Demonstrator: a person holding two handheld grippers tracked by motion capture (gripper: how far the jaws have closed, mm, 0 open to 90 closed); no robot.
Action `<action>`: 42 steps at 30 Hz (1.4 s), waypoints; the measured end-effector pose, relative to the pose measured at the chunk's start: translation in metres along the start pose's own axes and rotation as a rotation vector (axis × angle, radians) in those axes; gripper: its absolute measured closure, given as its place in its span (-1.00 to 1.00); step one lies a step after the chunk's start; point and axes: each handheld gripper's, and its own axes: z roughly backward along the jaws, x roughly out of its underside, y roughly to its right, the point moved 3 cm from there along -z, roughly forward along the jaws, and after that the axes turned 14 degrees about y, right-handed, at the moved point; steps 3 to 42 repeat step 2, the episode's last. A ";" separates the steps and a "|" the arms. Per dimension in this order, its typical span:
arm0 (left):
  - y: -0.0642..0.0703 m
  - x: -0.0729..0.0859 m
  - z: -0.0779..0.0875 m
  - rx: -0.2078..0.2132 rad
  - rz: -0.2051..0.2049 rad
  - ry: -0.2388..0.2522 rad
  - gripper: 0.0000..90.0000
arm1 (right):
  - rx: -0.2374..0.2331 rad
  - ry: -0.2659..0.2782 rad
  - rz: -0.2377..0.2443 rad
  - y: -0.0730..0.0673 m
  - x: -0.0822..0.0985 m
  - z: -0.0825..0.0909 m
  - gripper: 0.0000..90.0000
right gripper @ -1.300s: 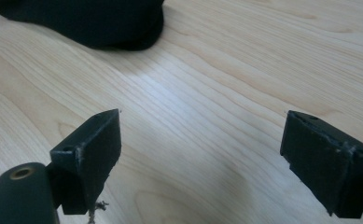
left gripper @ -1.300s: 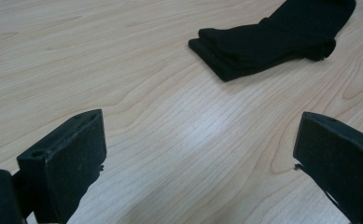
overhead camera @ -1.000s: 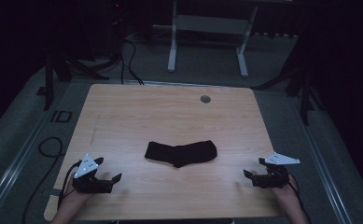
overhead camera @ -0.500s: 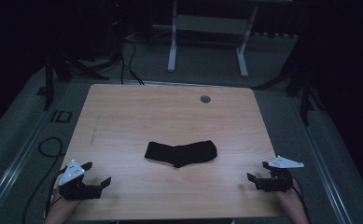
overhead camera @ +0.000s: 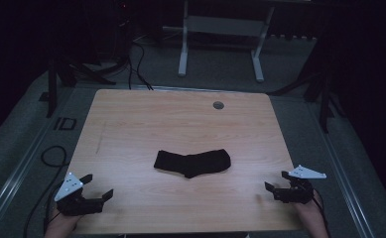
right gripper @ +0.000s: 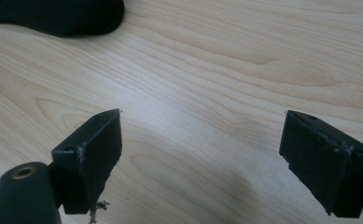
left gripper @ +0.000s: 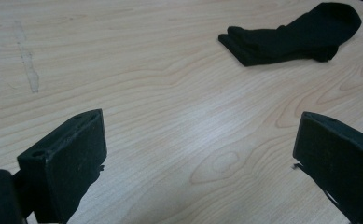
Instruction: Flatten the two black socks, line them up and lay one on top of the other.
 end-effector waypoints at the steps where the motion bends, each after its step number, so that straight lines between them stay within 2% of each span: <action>1: 0.000 0.000 0.000 -0.002 -0.002 -0.002 -0.93 | -0.001 0.000 0.000 0.000 0.000 0.000 -0.72; 42: 0.000 0.001 0.000 -0.002 -0.002 0.000 -0.93 | -0.001 -0.001 -0.001 0.000 0.001 0.000 -0.72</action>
